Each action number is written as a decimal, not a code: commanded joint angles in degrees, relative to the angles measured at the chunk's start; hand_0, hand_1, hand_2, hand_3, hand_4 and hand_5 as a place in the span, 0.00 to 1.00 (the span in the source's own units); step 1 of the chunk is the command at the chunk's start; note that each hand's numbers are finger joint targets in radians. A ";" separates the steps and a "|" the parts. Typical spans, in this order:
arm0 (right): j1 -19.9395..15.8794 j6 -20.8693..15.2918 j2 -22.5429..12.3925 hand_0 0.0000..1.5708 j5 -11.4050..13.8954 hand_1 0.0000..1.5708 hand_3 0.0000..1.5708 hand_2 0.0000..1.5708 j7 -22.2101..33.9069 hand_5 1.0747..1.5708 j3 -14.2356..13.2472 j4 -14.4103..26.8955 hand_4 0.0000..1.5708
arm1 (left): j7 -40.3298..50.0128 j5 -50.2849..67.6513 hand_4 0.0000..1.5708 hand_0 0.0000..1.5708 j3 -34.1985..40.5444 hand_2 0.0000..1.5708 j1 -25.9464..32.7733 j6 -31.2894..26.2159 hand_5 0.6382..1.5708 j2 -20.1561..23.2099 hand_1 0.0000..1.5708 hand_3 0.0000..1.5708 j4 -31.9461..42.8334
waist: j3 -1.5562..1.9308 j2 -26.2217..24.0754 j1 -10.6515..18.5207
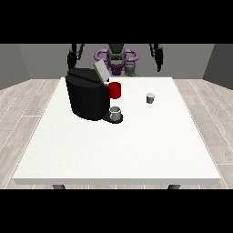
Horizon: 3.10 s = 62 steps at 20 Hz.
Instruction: Insert the coffee pod into the coffee machine and close the lid
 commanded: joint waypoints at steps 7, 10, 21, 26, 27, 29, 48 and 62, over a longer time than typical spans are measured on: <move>0.76 -7.93 6.21 0.00 -0.38 0.00 0.00 0.00 -1.61 1.00 -3.04 0.42 0.08 | -9.13 6.03 0.18 0.00 1.42 0.00 1.96 -5.58 1.00 -1.27 0.00 0.00 0.14 | -2.30 -3.16 0.68; 1.81 -5.34 4.16 0.00 -2.87 0.00 0.00 0.00 -6.81 1.00 -6.27 2.45 0.06 | -8.96 1.73 0.17 0.00 0.61 0.00 3.14 -6.57 1.00 2.21 0.00 0.00 -0.03 | -2.24 -2.76 0.70; -2.94 -5.34 6.39 0.00 -2.37 0.00 0.00 0.00 -0.93 1.00 -0.63 -3.10 0.11 | -4.51 -2.21 0.00 0.00 7.35 0.00 -12.62 -7.18 1.00 9.77 0.00 0.00 14.98 | -2.27 3.32 -5.97; -3.36 -7.44 7.77 0.00 1.04 0.00 0.00 0.00 -4.30 1.00 2.14 -2.37 0.15 | -6.21 -3.94 0.00 0.00 8.94 0.00 -17.00 -8.14 1.00 12.35 0.00 0.00 23.28 | -2.27 6.73 -6.78; -5.56 -5.65 6.87 0.00 -1.40 0.00 0.00 0.00 -1.83 1.00 1.15 -3.40 0.18 | -4.54 -4.28 0.00 0.00 9.47 0.00 -19.21 -7.81 1.00 13.32 0.00 0.00 24.48 | -2.27 7.46 -7.79; -4.06 -5.90 6.87 0.00 -1.29 0.00 0.00 0.00 -1.44 1.00 0.90 -2.50 0.18 | -5.02 -3.75 0.00 0.00 9.70 0.00 -19.50 -9.62 1.00 13.36 0.00 0.00 28.13 | -2.26 6.80 -7.16; -12.06 -7.70 4.32 0.00 0.35 0.00 0.00 0.00 -0.26 1.00 -2.36 8.98 0.26 | -7.49 -16.70 0.00 0.28 5.72 0.39 -29.89 -4.80 1.00 13.77 0.28 0.19 45.77 | -2.26 9.31 -5.74; -12.66 -9.46 6.27 0.00 2.00 0.00 0.00 0.00 2.49 1.00 0.23 6.11 0.33 | -11.82 -27.38 0.00 0.41 2.57 0.50 -33.09 1.56 1.00 16.52 0.41 0.34 54.22 | -2.28 9.79 -8.29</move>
